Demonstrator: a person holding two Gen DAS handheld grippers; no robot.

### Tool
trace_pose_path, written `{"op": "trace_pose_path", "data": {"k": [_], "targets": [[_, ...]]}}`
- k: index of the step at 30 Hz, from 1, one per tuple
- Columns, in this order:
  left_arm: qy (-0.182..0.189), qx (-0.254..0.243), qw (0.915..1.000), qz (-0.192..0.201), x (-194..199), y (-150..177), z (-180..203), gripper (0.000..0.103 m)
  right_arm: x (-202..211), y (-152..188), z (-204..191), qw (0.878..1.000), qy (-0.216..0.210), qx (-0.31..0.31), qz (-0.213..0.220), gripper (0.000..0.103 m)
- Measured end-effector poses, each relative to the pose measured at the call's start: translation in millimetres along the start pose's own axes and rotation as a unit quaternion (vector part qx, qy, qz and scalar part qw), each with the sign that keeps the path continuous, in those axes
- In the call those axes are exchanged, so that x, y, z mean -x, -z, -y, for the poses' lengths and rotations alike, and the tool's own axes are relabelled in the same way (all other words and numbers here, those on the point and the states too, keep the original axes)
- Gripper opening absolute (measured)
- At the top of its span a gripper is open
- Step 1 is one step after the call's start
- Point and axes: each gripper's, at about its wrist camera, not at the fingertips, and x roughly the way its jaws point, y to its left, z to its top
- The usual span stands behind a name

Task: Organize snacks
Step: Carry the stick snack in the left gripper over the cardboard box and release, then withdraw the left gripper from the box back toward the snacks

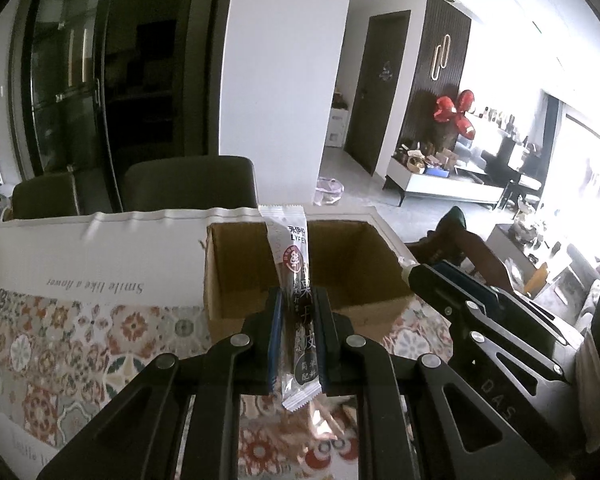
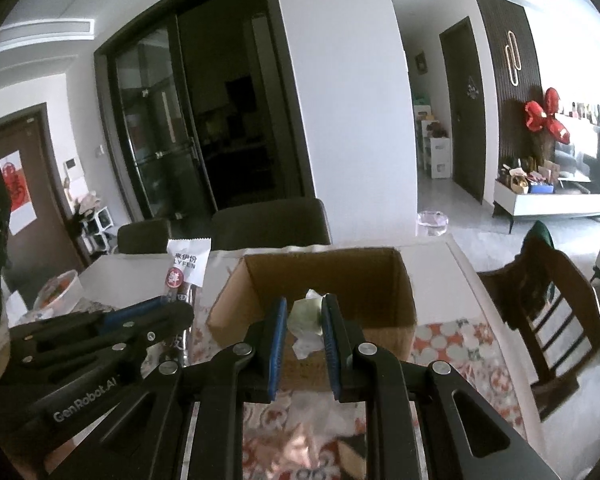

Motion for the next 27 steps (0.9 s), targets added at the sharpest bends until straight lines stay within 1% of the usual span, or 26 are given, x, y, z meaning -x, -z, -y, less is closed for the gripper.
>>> {"op": "trace_pose_path", "data": {"k": [7,14,16,17,18,19,20,21,22,23,25,26,27], "targets": [[0.004,0.007,0.9997,-0.024,-49,-20,-6,0.016,-43,-17,12,1.0,0.0,0.001,-0.016,0.019],[0.0,0.011,0.9985,-0.054,-92,-25,-15,0.016,-88,-21,22,0.999,0.009,0.003,-0.049,0.019],[0.005,0.009,0.9977,-0.067,-102,-25,-16,0.017,-96,-21,25,0.998,0.008,-0.001,-0.057,0.02],[0.008,0.01,0.9974,-0.071,-105,-26,-17,0.019,-101,-20,28,0.998,0.011,-0.004,-0.063,0.02],[0.013,0.009,0.997,-0.076,-108,-27,-18,0.027,-105,-19,29,0.998,0.012,-0.005,-0.069,0.02],[0.013,0.007,0.9967,-0.079,-110,-27,-17,0.04,-109,-18,31,0.997,0.013,-0.008,-0.079,0.022],[0.01,0.006,0.9969,-0.078,-110,-27,-18,0.044,-112,-18,33,0.996,0.013,-0.012,-0.085,0.026],[0.004,0.005,0.9972,-0.075,-109,-27,-18,0.045,-114,-18,34,0.996,0.013,-0.016,-0.09,0.038],[-0.005,0.001,0.9974,-0.072,-107,-27,-18,0.046,-114,-17,37,0.995,0.017,-0.021,-0.092,0.045],[-0.009,0.0,0.9974,-0.072,-106,-27,-19,0.047,-113,-17,38,0.995,0.023,-0.021,-0.09,0.047],[-0.017,-0.002,0.9974,-0.07,-100,-25,-20,0.053,-109,-17,39,0.995,0.032,-0.014,-0.09,0.06],[-0.021,-0.002,0.9975,-0.068,-96,-24,-21,0.055,-106,-17,38,0.995,0.039,-0.009,-0.092,0.063],[-0.029,-0.004,0.9975,-0.065,-91,-22,-22,0.06,-106,-19,37,0.995,0.046,-0.007,-0.093,0.066]]}}
